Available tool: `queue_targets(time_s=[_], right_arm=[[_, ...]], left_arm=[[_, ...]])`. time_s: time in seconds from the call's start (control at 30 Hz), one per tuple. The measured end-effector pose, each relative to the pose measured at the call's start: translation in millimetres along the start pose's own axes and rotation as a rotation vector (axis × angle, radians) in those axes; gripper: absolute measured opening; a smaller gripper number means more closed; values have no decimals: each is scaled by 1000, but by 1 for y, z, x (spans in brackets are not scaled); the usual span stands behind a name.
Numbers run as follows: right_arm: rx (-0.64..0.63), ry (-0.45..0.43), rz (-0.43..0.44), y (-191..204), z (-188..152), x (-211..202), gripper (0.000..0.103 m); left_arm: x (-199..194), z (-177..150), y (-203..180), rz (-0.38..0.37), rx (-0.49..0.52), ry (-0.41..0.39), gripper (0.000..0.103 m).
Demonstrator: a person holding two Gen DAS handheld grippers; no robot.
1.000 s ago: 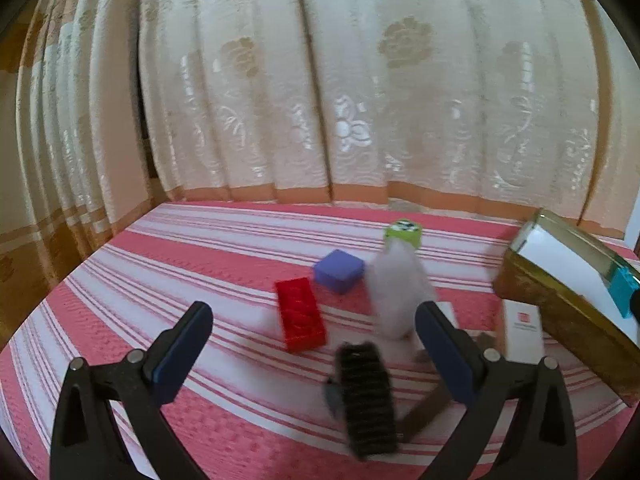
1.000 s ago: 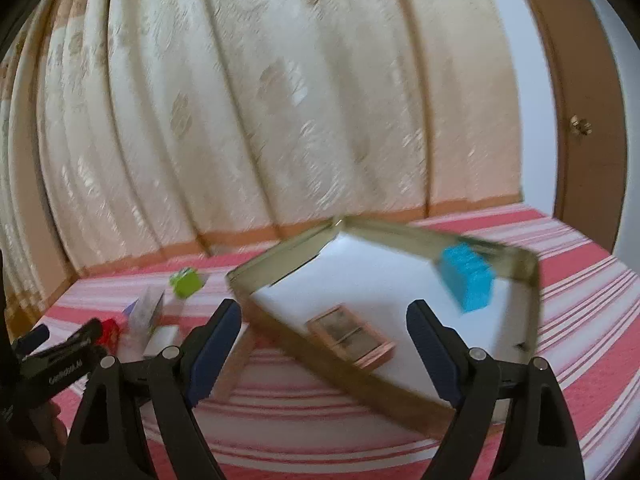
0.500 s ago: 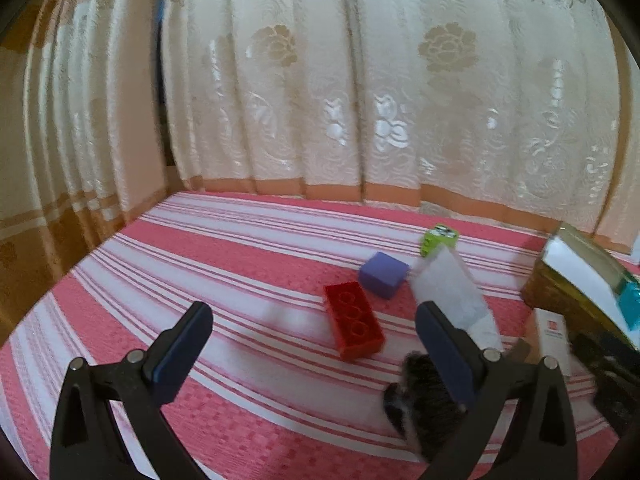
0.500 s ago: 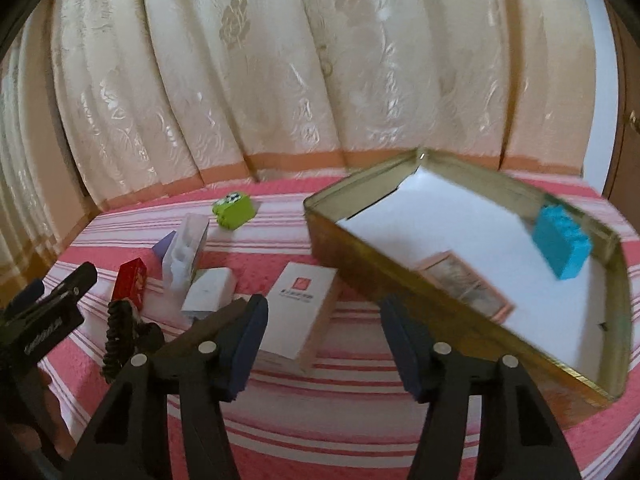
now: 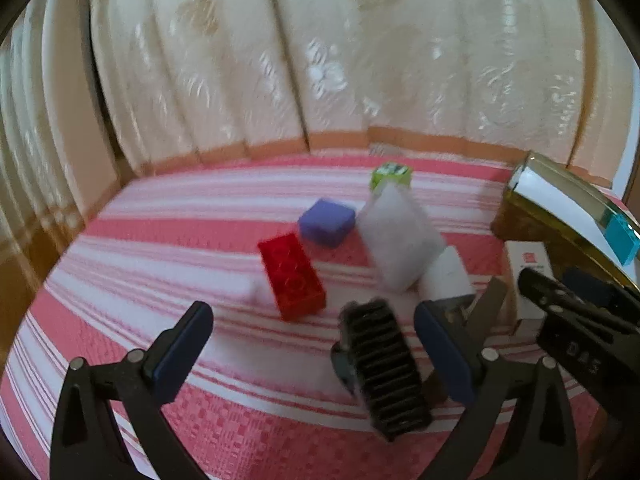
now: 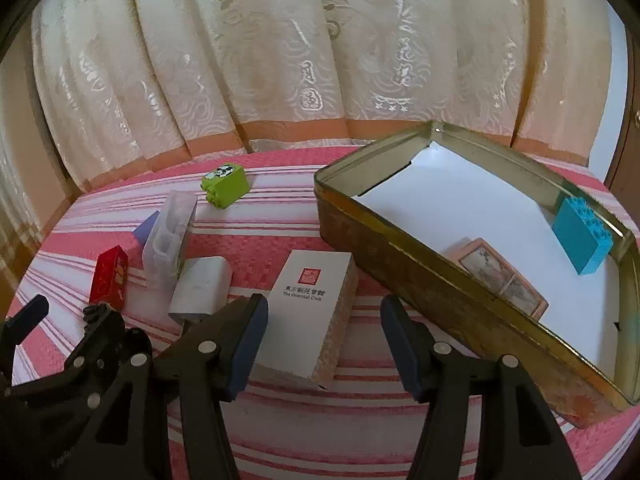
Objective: Organize rigid objects
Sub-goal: 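Grasp the black brush with the left tool while the right tool grasps the white logo box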
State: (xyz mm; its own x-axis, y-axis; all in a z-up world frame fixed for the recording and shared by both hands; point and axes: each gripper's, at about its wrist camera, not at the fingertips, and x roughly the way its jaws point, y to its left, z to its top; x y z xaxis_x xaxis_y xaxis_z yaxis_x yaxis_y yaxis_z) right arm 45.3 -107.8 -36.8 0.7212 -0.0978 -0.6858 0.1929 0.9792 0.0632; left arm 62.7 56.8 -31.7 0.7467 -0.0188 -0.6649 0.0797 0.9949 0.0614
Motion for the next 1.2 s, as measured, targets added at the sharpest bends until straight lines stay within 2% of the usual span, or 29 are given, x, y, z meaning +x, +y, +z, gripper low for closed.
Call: queue_targets(time_s=[0.07,0.17,0.27,0.3,0.37,0.4,0.43,0.5,0.53,0.73,0.87,1.1,1.2], right_arm=[[-2,6,16,0,1,2,61],[10,18,52,-2,1,5,61],[6,44,77,0,1,11,61],[3,65,93,0,1,15,62],[15,104,132,-1,0,22,62],[24,98,142,-4,1,22,62],[33,98,148,-5,0,22,61],[32,97,156,-5,-1,21,43],[20,103,169,-4,-1,22,29],[43,100,230,-13,-3,18,28],[32,-13,264,-16,-2,-6,28],[-69,-225,208,-4,-2,-47,28],[-75,-286,190,-6,-2,-58,28]], left_arm=[[11,-2,7,-24,-39,64,100],[23,-6,11,-55,-80,138,88],[23,-8,13,-95,-104,146,75],[23,-9,12,-121,-107,149,66],[22,-10,9,-139,-93,146,56],[21,-10,6,-150,-80,143,47],[20,-10,4,-165,-73,140,44],[19,-10,6,-168,-80,139,44],[19,-10,8,-172,-90,139,44],[12,-7,14,-187,-121,97,43],[-3,-2,16,-229,-138,5,43],[-21,5,23,-259,-160,-116,43],[-26,6,26,-262,-173,-146,43]])
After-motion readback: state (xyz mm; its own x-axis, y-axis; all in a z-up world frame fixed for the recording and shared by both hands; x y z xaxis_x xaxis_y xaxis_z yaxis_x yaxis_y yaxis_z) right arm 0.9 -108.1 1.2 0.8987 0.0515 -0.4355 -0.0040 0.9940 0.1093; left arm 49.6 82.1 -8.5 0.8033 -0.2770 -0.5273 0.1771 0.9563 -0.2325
